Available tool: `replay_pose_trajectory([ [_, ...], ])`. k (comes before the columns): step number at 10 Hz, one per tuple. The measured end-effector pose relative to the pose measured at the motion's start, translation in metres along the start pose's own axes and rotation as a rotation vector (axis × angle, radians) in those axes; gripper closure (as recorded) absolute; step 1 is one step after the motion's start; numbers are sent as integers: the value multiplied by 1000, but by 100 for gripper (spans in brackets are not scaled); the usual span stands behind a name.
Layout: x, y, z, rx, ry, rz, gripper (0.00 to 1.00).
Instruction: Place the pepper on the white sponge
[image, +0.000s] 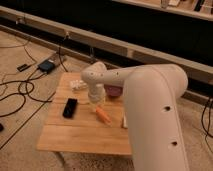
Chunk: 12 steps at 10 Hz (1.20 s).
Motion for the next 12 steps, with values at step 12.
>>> replay_pose_trajectory([
  [12,147,-14,-20,-46,-55,498,100],
])
